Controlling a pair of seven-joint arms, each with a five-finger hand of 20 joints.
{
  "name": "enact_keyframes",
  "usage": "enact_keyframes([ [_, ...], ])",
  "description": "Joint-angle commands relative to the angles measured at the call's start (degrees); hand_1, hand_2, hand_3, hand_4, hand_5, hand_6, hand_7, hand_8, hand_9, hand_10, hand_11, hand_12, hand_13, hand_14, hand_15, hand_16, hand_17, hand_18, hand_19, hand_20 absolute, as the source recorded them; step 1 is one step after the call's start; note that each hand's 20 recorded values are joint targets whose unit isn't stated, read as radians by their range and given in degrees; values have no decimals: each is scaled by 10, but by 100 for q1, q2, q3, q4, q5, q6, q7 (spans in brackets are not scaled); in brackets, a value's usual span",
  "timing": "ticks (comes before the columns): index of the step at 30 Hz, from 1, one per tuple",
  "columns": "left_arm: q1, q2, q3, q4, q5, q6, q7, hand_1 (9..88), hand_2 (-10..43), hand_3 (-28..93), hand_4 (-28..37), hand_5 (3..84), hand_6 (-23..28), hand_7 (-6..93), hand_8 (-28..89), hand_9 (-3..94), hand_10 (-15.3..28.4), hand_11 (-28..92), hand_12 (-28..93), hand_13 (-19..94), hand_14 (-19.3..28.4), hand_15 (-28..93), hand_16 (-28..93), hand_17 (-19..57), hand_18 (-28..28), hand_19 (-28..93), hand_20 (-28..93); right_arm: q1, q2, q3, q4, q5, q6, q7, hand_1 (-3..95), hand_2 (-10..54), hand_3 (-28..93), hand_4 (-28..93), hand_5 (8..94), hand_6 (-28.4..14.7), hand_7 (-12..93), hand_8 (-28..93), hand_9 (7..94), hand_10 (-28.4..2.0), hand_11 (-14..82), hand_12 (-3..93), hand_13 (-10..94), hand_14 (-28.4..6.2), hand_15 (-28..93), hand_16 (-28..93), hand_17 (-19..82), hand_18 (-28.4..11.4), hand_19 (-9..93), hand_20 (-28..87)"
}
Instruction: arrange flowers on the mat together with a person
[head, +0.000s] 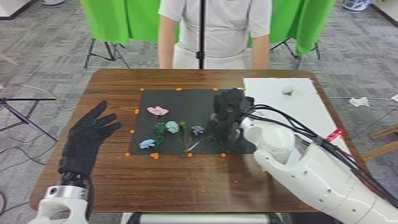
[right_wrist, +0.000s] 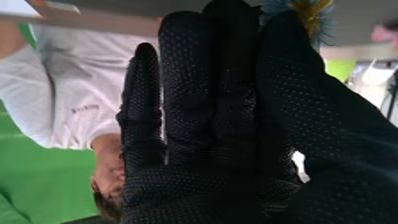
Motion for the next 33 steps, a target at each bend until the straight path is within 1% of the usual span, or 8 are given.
enact_keyframes([
  [1, 34, -82, -11, 2, 69, -85, -140, 238, 28, 797, -276, 359, 41, 108, -89, 363, 170, 230, 97, 266, 257, 471, -66, -81, 259, 494, 201, -175, 133, 138, 23, -235, -310, -29, 528, -95, 671, -283, 743, 60, 180, -32, 802, -71, 133, 350, 675, -50, 516, 268, 267, -158, 719, 238],
  [6, 26, -95, 7, 8, 77, -91, -133, 239, 28, 797, -276, 359, 41, 109, -89, 363, 169, 231, 97, 267, 256, 471, -66, -81, 259, 494, 201, -192, 123, 213, -43, -196, -363, -110, 474, -95, 741, -283, 660, 70, 182, -82, 690, -89, 230, 222, 634, -56, 509, 245, 250, -163, 708, 237],
  [8, 40, -90, 9, 8, 74, -95, -116, 239, 28, 797, -276, 359, 41, 108, -89, 363, 169, 231, 97, 266, 256, 471, -66, -81, 259, 494, 201, -174, 130, 213, -72, -142, -308, -122, 439, -95, 778, -283, 605, 64, 187, -140, 640, -97, 260, 168, 611, -74, 540, 184, 243, -168, 708, 238],
  [16, 108, -75, 12, -17, 40, -9, -26, 241, 29, 799, -270, 358, 41, 108, -89, 362, 169, 230, 96, 266, 256, 472, -66, -81, 259, 494, 201, -36, 229, 269, -303, -45, -483, -204, 404, -95, 800, -283, 544, 50, 177, -141, 594, -108, 245, 161, 581, -85, 560, 154, 226, -177, 704, 240],
  [17, 122, -48, 32, -19, 8, 22, 38, 242, 29, 798, -269, 359, 41, 108, -89, 362, 169, 230, 96, 266, 257, 472, -66, -82, 260, 495, 201, -2, 262, 263, -342, -43, -514, -230, 402, -95, 802, -283, 541, 48, 175, -141, 592, -108, 245, 162, 579, -86, 562, 153, 225, -178, 704, 240],
  [23, 165, -45, 23, -43, -2, 58, 83, 242, 27, 799, -264, 358, 41, 108, -89, 362, 169, 230, 97, 266, 256, 470, -66, -81, 260, 495, 201, 37, 517, 524, -830, 236, -714, -302, 395, -95, 814, -283, 508, 38, 168, -135, 565, -111, 235, 162, 557, -91, 565, 148, 214, -186, 701, 244],
  [28, 173, -40, 17, -55, 16, 59, 90, 243, 27, 797, -266, 358, 40, 108, -89, 363, 169, 231, 97, 266, 256, 471, -66, -82, 260, 494, 200, -609, 609, 1588, -1533, 1388, -747, -44, 384, -95, 804, -283, 501, 33, 162, -132, 553, -115, 225, 161, 545, -101, 557, 140, 214, -189, 695, 242],
  [33, 121, -48, 21, -39, 42, 45, 75, 241, 27, 796, -268, 358, 40, 108, -89, 362, 169, 230, 96, 266, 255, 470, -66, -82, 260, 494, 200, -1578, 487, 2846, -2179, 3094, -475, 425, 356, -95, 794, -279, 510, 24, 157, -128, 553, -118, 218, 161, 542, -110, 548, 134, 214, -194, 690, 237],
])
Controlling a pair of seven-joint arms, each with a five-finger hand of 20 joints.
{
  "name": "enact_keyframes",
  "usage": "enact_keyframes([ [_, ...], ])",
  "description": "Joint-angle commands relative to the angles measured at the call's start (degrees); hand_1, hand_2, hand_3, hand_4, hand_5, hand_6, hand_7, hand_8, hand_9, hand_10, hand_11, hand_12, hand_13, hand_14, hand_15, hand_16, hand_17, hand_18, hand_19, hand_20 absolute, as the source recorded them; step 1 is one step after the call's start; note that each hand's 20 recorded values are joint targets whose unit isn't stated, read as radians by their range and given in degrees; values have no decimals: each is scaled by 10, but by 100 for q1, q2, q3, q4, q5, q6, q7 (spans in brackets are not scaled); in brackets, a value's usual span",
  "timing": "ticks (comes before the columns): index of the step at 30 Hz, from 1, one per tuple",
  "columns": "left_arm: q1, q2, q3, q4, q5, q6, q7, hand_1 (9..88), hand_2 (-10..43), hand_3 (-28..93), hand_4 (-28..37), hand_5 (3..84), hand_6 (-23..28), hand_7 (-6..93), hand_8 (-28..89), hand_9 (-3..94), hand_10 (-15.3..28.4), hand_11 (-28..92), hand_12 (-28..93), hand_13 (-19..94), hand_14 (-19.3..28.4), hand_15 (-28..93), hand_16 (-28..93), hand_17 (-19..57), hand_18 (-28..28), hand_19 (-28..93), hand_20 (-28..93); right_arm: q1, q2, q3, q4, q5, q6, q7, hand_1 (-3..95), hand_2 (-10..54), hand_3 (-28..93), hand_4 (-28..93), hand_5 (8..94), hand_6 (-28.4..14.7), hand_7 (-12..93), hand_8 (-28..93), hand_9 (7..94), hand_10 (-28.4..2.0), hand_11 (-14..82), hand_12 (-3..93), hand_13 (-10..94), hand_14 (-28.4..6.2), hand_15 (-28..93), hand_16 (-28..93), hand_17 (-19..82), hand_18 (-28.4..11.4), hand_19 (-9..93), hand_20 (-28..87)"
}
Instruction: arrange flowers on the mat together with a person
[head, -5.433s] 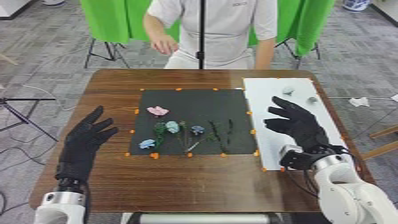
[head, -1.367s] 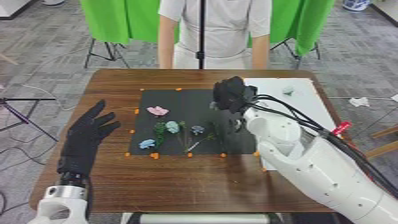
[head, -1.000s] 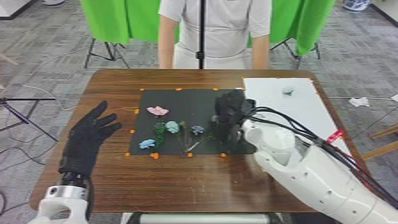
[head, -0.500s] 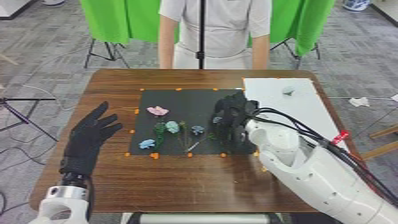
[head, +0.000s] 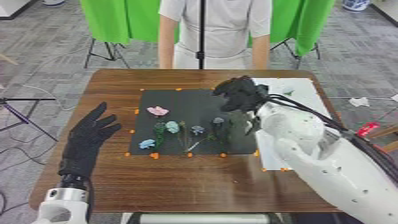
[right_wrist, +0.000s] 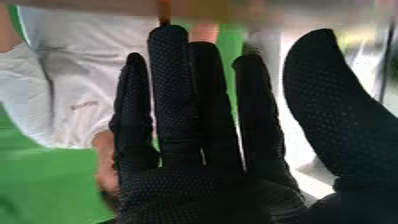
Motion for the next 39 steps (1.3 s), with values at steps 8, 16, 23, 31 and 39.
enact_keyframes([
  [8, 11, -36, 18, 5, 21, 29, -21, 237, 28, 794, -276, 358, 39, 108, -89, 361, 168, 227, 97, 266, 255, 469, -65, -82, 260, 491, 199, -2665, -952, 3504, -1111, 5991, 129, 799, 299, -20, 781, -265, 497, 18, 150, -122, 517, -136, 169, 147, 448, -148, 446, 107, 142, -202, 605, 185],
  [16, -28, -98, -8, 48, 43, -21, -83, 236, 28, 796, -279, 359, 38, 107, -90, 361, 167, 223, 94, 285, 244, 432, -69, -83, 262, 480, 188, -3431, -1156, 3951, -929, 7917, 370, 587, 274, 39, 785, -278, 468, 27, 157, -128, 461, -132, 111, 141, 372, -167, 316, 115, 104, -201, 533, 161],
  [23, -34, -139, -14, 60, 85, -105, -212, 235, 29, 797, -280, 359, 36, 106, -90, 352, 160, 202, 86, 286, 232, 389, -56, -87, 257, 457, 168, -4385, -1302, 4220, -1171, 8164, 303, -24, 230, 62, 779, -283, 419, 31, 133, -118, 407, -119, 47, 137, 306, -165, 177, 156, 66, -213, 466, 137],
  [31, 26, -220, -46, 57, 138, -187, -376, 235, 29, 798, -281, 358, 35, 106, -90, 343, 154, 190, 90, 276, 232, 386, -43, -89, 254, 452, 161, -4898, -1181, 4106, -1158, 8080, 914, -872, 214, 71, 777, -283, 396, 39, 126, -115, 390, -105, 41, 138, 297, -158, 131, 190, 53, -209, 443, 126],
  [39, 27, -236, -53, 47, 158, -208, -389, 236, 30, 796, -281, 356, 33, 105, -90, 340, 154, 185, 93, 270, 238, 400, -41, -90, 254, 454, 160, -4944, -1228, 4130, -1147, 8181, 1022, -1004, 205, 72, 786, -283, 390, 47, 131, -117, 397, -100, 43, 139, 315, -160, 131, 207, 56, -212, 449, 137],
])
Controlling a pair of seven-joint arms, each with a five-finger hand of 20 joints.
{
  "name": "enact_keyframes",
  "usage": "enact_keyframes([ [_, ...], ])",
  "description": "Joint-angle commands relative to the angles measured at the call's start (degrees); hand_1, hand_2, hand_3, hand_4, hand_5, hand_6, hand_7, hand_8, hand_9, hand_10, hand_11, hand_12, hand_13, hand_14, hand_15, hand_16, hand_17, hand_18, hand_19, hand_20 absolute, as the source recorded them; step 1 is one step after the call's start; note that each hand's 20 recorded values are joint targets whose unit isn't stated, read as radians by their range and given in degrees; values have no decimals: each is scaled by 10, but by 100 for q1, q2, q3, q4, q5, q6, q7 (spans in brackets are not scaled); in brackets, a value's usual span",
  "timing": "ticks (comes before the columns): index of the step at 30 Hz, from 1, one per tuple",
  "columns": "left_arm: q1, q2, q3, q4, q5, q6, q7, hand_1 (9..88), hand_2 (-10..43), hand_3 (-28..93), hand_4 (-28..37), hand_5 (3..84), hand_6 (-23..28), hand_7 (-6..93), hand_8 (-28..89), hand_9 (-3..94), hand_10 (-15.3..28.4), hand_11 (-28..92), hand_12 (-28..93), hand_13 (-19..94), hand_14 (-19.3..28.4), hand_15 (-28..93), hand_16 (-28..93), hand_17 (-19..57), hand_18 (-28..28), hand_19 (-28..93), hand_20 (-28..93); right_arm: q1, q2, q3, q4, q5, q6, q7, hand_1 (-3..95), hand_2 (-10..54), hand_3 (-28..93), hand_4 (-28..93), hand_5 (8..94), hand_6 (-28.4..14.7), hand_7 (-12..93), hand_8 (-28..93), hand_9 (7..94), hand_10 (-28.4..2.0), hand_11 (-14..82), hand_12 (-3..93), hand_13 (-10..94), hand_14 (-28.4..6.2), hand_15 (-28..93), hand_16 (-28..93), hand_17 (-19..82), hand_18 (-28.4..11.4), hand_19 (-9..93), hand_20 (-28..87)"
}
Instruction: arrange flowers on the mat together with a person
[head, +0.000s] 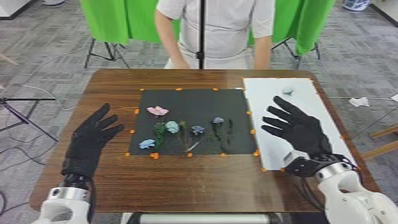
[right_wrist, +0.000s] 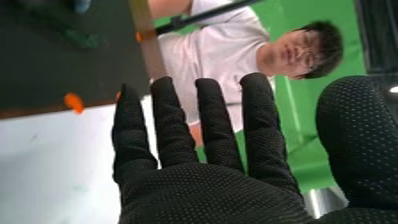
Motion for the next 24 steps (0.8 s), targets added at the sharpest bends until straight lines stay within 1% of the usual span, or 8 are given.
enact_keyframes([
  [1, 82, -79, -27, 21, 63, -85, -88, 236, 30, 798, -280, 356, 33, 106, -89, 341, 154, 185, 93, 270, 238, 401, -41, -90, 253, 454, 160, -60, -46, 28, 18, -46, -49, -107, 204, 72, 787, -283, 390, 47, 131, -117, 397, -100, 43, 139, 317, -160, 132, 208, 56, -212, 449, 137],
  [3, 83, -91, -36, 28, 64, -116, -118, 235, 30, 798, -280, 356, 33, 106, -89, 343, 155, 187, 94, 271, 239, 405, -40, -90, 253, 454, 159, -59, -41, 1, 5, -46, 8, -123, 204, 73, 787, -283, 392, 48, 131, -118, 399, -98, 44, 139, 318, -161, 133, 211, 55, -214, 450, 140],
  [9, 81, -118, -47, 33, 83, -123, -151, 236, 31, 797, -279, 356, 33, 106, -89, 354, 162, 205, 99, 270, 249, 430, -42, -88, 256, 471, 167, -39, -53, 2, 19, -65, -80, -62, 202, 73, 790, -283, 395, 49, 133, -118, 404, -99, 45, 140, 324, -161, 140, 216, 53, -214, 453, 146],
  [13, 79, -115, -54, 35, 72, -120, -119, 236, 31, 796, -279, 356, 35, 107, -89, 357, 165, 217, 100, 269, 251, 440, -50, -87, 257, 480, 174, -4, -48, -42, 48, -73, -69, -143, 202, 73, 790, -283, 395, 48, 133, -118, 419, -105, 58, 145, 344, -161, 178, 221, 53, -216, 467, 159],
  [21, 86, -76, -31, 42, 24, -75, -17, 236, 30, 797, -279, 356, 35, 109, -89, 357, 165, 218, 96, 268, 251, 442, -56, -86, 258, 478, 173, 159, -60, -151, 103, -105, -76, -193, 202, 69, 792, -283, 397, 49, 132, -118, 420, -104, 59, 143, 344, -161, 182, 202, 54, -216, 463, 161],
  [22, 69, -86, -30, 49, 38, -88, -42, 236, 30, 798, -279, 356, 35, 108, -90, 356, 165, 218, 96, 268, 251, 443, -56, -86, 258, 478, 173, 155, -71, -150, 97, -101, -57, -191, 202, 69, 792, -283, 397, 49, 132, -118, 420, -104, 59, 143, 345, -161, 181, 202, 53, -216, 462, 160],
  [23, 77, -64, -19, 49, 13, -60, 2, 236, 31, 797, -280, 356, 35, 108, -90, 356, 165, 218, 96, 268, 251, 443, -56, -86, 258, 478, 173, 188, -92, -156, 111, -82, -85, -182, 201, 69, 792, -283, 397, 48, 132, -118, 419, -104, 58, 142, 344, -160, 180, 201, 54, -216, 461, 160],
  [24, 92, -78, -30, 41, 14, -60, -19, 236, 31, 797, -279, 356, 35, 108, -90, 356, 165, 217, 95, 268, 251, 443, -56, -86, 258, 478, 172, 175, -121, -144, 101, -85, -96, -165, 201, 68, 792, -283, 397, 49, 132, -118, 418, -103, 57, 142, 344, -160, 178, 200, 54, -216, 461, 160],
])
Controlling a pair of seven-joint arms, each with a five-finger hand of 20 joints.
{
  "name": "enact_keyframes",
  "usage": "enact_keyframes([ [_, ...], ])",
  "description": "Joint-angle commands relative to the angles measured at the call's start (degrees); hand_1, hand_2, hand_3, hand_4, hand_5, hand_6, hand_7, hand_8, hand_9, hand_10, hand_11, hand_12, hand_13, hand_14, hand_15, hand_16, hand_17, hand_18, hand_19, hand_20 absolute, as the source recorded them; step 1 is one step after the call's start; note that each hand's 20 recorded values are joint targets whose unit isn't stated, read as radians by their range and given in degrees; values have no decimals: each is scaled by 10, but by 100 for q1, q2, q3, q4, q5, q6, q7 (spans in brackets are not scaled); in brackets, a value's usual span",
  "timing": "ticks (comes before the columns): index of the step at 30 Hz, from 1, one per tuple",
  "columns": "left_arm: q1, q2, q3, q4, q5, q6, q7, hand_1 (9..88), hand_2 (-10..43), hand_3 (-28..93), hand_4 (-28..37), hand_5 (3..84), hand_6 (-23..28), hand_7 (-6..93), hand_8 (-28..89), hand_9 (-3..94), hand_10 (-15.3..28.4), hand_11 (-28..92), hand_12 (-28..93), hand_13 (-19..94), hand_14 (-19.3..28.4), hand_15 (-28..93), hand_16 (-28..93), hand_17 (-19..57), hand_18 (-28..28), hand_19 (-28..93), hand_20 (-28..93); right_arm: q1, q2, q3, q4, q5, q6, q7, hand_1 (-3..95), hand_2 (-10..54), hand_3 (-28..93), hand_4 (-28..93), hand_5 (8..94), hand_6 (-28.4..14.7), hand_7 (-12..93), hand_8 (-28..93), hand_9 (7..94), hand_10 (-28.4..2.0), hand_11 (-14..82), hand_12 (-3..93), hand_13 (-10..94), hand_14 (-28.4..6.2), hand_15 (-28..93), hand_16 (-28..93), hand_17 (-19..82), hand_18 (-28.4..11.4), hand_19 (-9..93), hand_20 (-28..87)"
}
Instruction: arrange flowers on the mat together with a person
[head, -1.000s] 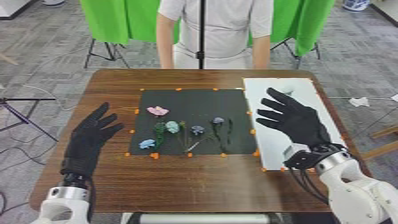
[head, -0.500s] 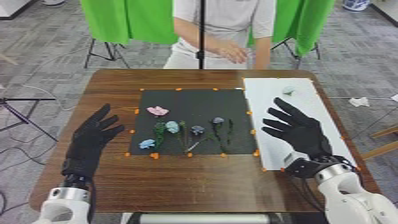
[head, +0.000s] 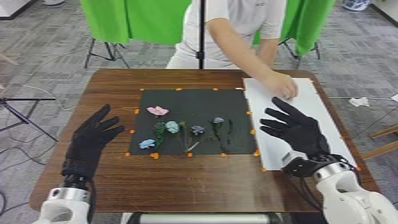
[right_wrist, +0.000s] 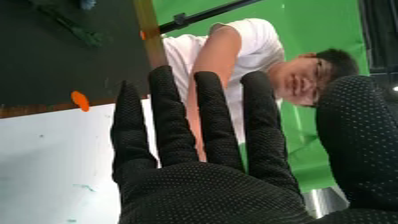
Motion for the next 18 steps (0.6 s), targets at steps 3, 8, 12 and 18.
enact_keyframes([
  [3, 63, 10, 20, 37, -42, 12, 82, 236, 30, 798, -279, 356, 35, 108, -90, 356, 165, 216, 95, 268, 251, 444, -57, -86, 258, 477, 172, 65, -134, -77, -9, -62, -13, -175, 200, 68, 793, -283, 397, 49, 132, -118, 418, -104, 57, 142, 344, -160, 177, 200, 53, -217, 462, 161],
  [8, 88, 29, 22, 36, -68, 30, 125, 236, 30, 798, -279, 355, 35, 108, -90, 355, 165, 216, 95, 268, 251, 445, -58, -86, 258, 478, 171, 110, -166, -113, 1, -38, 22, -185, 200, 66, 794, -283, 397, 50, 134, -118, 418, -103, 56, 143, 344, -161, 177, 201, 52, -217, 462, 162],
  [12, 77, 33, 29, 39, -75, 42, 132, 237, 31, 797, -279, 355, 35, 108, -90, 355, 165, 218, 96, 268, 250, 447, -57, -87, 258, 479, 172, 115, -172, -108, 14, -50, -22, -195, 200, 66, 795, -283, 397, 50, 133, -118, 419, -103, 57, 143, 345, -161, 179, 202, 52, -217, 462, 162],
  [18, 75, 55, 49, 40, -90, 63, 170, 236, 31, 797, -278, 354, 35, 108, -90, 356, 165, 219, 96, 268, 251, 448, -58, -86, 258, 481, 174, 149, -155, -113, 38, -60, -26, -188, 201, 65, 796, -283, 399, 51, 134, -119, 419, -103, 57, 142, 345, -160, 180, 201, 52, -217, 461, 163],
])
